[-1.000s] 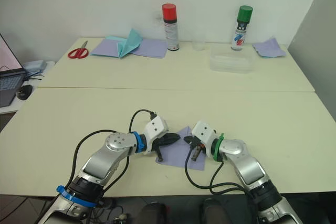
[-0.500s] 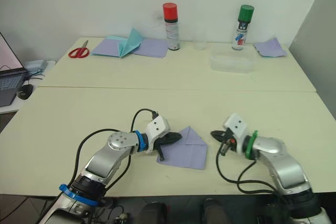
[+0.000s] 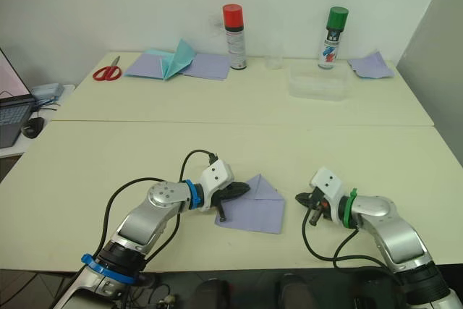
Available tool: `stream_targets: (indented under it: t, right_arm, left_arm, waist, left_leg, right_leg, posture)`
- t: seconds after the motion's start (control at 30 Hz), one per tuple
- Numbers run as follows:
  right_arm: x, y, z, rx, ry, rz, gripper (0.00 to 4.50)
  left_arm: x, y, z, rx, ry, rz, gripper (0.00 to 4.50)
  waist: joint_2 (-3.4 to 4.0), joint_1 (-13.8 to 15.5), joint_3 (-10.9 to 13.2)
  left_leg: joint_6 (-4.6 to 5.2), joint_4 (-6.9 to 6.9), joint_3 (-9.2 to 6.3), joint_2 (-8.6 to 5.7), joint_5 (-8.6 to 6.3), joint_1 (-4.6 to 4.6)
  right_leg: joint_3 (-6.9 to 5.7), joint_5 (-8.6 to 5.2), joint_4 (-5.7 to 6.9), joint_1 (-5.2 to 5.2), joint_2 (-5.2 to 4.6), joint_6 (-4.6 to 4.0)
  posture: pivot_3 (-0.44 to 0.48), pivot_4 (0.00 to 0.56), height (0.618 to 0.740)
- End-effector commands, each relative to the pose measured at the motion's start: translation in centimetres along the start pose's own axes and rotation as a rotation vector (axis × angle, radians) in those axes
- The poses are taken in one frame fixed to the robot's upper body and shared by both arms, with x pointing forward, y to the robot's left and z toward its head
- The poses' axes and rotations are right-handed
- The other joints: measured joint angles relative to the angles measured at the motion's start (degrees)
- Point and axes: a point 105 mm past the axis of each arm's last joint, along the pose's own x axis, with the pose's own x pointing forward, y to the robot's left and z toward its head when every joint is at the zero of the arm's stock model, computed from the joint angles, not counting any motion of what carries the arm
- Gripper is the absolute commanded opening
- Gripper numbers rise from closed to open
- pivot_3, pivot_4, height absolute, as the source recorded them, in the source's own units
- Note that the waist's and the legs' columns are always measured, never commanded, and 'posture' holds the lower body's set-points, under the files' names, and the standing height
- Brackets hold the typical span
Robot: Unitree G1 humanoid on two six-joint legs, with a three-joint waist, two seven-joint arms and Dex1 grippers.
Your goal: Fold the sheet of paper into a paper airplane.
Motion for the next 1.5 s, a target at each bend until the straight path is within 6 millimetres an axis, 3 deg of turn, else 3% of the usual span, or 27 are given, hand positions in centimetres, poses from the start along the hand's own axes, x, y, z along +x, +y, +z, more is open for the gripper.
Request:
stream_targets:
  t: [0.03, 0.33, 0.7, 1.5]
  right_arm:
    - [1.0, 1.2, 0.1, -0.004, 0.005, 0.071, 0.0]
    - [2.4, 1.9, 2.5, 0.099, -0.104, 0.114, 0.0]
    - [3.7, 2.2, 6.3, 0.107, -0.243, 0.122, 0.0]
    - [7.1, 3.5, 7.1, 0.099, -0.261, 0.143, 0.0]
  left_arm:
    - [0.3, -1.0, -2.6, -0.058, 0.1, -0.035, 0.02]
    - [-0.7, -0.6, -3.3, -0.092, 0.148, -0.031, 0.02]
    - [-0.7, -0.5, -3.5, -0.116, 0.155, -0.015, 0.02]
    - [-1.2, -0.6, -4.0, -0.122, 0.174, -0.018, 0.02]
  waist:
    - [0.0, 0.0, 0.0]
    - [-0.01, -0.1, 0.0]
    - [0.01, -0.2, 0.0]
    - [0.02, -0.2, 0.0]
  left_leg:
    - [0.0, 0.0, 0.0, 0.0, 0.0, 0.0]
    - [0.0, -0.03, -0.01, 0.02, 0.0, 0.0]
    - [0.0, -0.12, -0.01, 0.04, 0.0, 0.0]
    - [0.0, -0.15, 0.01, 0.06, 0.0, -0.01]
  right_leg:
    - [-0.01, 0.0, 0.0, 0.0, 0.0, 0.0]
    - [-0.01, 0.03, 0.01, -0.01, 0.1, 0.06]
    - [-0.01, 0.08, 0.03, -0.04, 0.14, 0.14]
    - [-0.01, 0.05, 0.05, -0.04, 0.14, 0.09]
  posture:
    - [0.0, 0.15, 0.74]
    - [0.0, 0.15, 0.74]
    - [0.0, 0.15, 0.74]
    - [0.0, 0.15, 0.74]
